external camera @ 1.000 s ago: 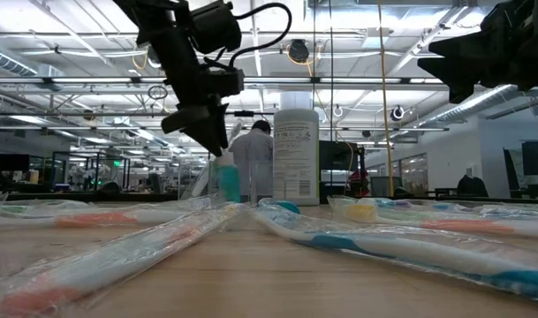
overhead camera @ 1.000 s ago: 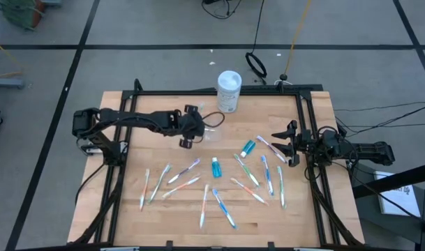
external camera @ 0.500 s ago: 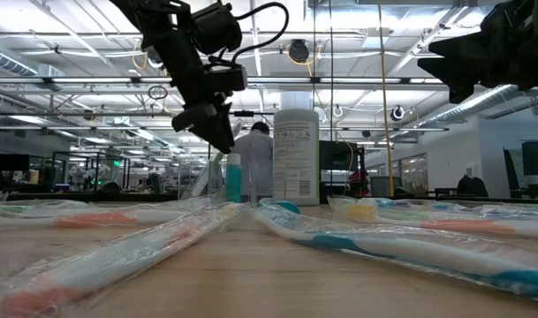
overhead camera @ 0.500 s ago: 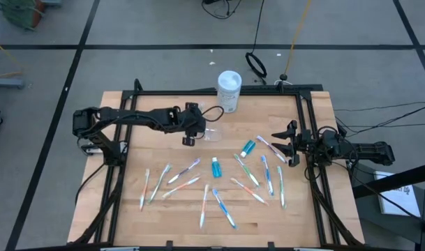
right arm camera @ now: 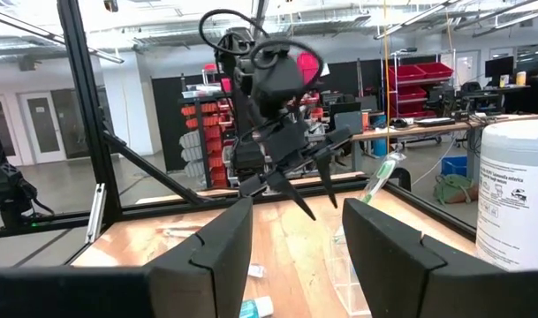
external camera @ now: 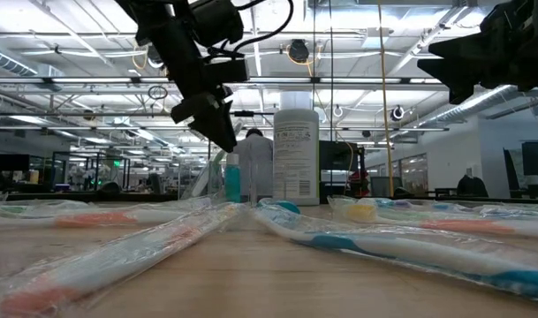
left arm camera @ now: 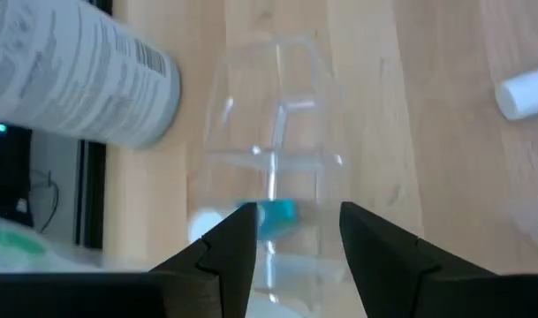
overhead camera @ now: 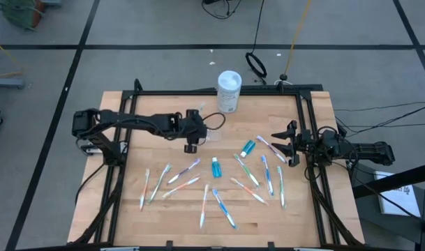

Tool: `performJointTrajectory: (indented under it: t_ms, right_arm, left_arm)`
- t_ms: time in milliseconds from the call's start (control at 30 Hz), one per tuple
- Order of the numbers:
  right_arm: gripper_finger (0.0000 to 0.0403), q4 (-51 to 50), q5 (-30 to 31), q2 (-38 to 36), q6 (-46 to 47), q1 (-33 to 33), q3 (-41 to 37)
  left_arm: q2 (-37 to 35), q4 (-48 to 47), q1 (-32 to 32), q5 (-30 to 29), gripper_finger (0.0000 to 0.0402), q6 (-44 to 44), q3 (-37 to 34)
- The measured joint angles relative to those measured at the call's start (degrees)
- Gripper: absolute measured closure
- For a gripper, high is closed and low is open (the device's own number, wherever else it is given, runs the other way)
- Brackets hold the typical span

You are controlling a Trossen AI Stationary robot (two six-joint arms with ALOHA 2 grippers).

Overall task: Pick & Place toothbrushing station
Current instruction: Put the purple toothbrush into the transparent organizer

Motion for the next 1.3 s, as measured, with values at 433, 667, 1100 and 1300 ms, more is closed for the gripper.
performJointTrajectory:
  t_ms: [433,667,1100,1300]
  right_arm:
    - [0.0234,0.04,0.0,0.0,-2.94,0.0,0.0]
    - [0.0234,2.13,0.0,0.02,-0.95,0.0,-0.02]
    - [0.0234,14.2,0.2,0.02,-2.95,0.0,-0.02]
    - [0.0234,18.65,2.76,-0.04,-6.14,0.0,-0.04]
  left_arm:
    - [-12.56,-21.15,-9.61,-27.01,0.0231,-10.05,0.0]
    - [-27.32,-22.95,-12.14,-20.16,0.0231,-20.6,0.0]
    - [-43.45,-27.26,-12.23,-5.23,0.0231,-29.01,-5.76]
    - [-44.65,-27.08,-12.22,-5.23,0.0231,-34.32,-13.08]
